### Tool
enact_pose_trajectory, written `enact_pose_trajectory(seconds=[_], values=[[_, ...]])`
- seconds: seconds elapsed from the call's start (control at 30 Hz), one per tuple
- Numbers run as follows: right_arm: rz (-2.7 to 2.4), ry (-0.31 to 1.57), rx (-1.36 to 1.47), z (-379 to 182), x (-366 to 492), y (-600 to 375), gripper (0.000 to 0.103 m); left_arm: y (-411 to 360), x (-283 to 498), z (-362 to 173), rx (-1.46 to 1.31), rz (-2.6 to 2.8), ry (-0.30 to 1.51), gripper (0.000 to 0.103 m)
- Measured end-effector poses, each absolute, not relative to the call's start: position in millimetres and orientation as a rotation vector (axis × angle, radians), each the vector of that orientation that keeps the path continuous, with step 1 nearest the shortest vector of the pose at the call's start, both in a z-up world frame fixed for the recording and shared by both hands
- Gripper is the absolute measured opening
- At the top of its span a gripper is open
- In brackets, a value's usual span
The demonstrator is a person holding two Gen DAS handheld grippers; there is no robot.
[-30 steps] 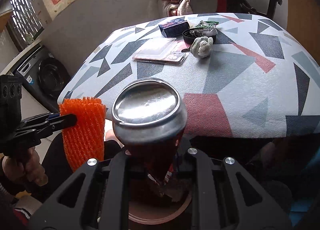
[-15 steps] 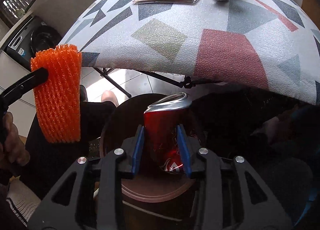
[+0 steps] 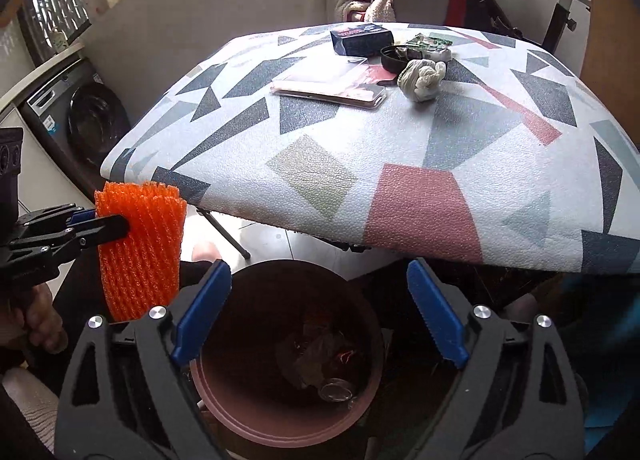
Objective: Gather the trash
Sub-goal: 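Lower both grippers over the brown bin and release the can and foam net, then move both open grippers back up over the table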
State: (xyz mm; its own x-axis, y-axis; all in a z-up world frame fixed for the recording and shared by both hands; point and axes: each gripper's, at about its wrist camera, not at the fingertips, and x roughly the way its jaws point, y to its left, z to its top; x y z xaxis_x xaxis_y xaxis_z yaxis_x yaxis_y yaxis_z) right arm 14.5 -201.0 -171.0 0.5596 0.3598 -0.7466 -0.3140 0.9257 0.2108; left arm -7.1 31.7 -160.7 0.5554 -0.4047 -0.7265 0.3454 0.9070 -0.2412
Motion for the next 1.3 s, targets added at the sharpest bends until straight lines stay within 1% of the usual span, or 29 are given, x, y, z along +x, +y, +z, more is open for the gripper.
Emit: enact_pose_trajectory(seconds=[0.1,0.13,0.27,0.47,0.53,0.6,0.63,0.67,0.7,0.73,0.8,0.9,0.97,1.3], values=[[0.368,0.785,-0.023,-160,12,-202,0.097,30,-8,-166,-0.078,-0.441,0.884,0.021],[0.358,0.762,-0.048,-160,10,-202,0.097,30,-7,-168,-0.081,-0.436,0.893,0.021],[0.323,0.790,-0.055,-171,14,-205,0.097,27,-1,-180,-0.083,-0.420,0.950,0.022],[0.310,0.779,-0.047,-175,15,-201,0.097,20,3,-190,-0.064,-0.446,0.996,0.023],[0.311,0.781,-0.046,-176,14,-201,0.097,20,3,-191,-0.070,-0.448,0.997,0.030],[0.310,0.783,-0.046,-176,13,-201,0.097,20,3,-190,-0.074,-0.445,0.990,0.048],[0.310,0.785,-0.047,-176,13,-201,0.097,20,3,-190,-0.079,-0.456,0.988,0.053],[0.309,0.787,-0.047,-177,13,-201,0.097,19,2,-189,-0.079,-0.461,0.985,0.063],[0.309,0.789,-0.047,-177,13,-201,0.097,18,2,-189,-0.071,-0.454,0.983,0.070],[0.310,0.793,-0.047,-178,13,-201,0.097,17,1,-189,-0.062,-0.444,0.981,0.072],[0.309,0.795,-0.047,-179,13,-200,0.097,16,2,-190,-0.048,-0.419,0.986,0.082],[0.310,0.797,-0.049,-179,14,-199,0.097,17,1,-189,-0.021,-0.348,0.971,0.092],[0.311,0.797,-0.051,-179,14,-199,0.097,17,0,-187,-0.010,-0.311,0.950,0.097],[0.308,0.808,-0.064,-181,14,-197,0.097,19,5,-189,0.008,-0.264,0.958,0.097]])
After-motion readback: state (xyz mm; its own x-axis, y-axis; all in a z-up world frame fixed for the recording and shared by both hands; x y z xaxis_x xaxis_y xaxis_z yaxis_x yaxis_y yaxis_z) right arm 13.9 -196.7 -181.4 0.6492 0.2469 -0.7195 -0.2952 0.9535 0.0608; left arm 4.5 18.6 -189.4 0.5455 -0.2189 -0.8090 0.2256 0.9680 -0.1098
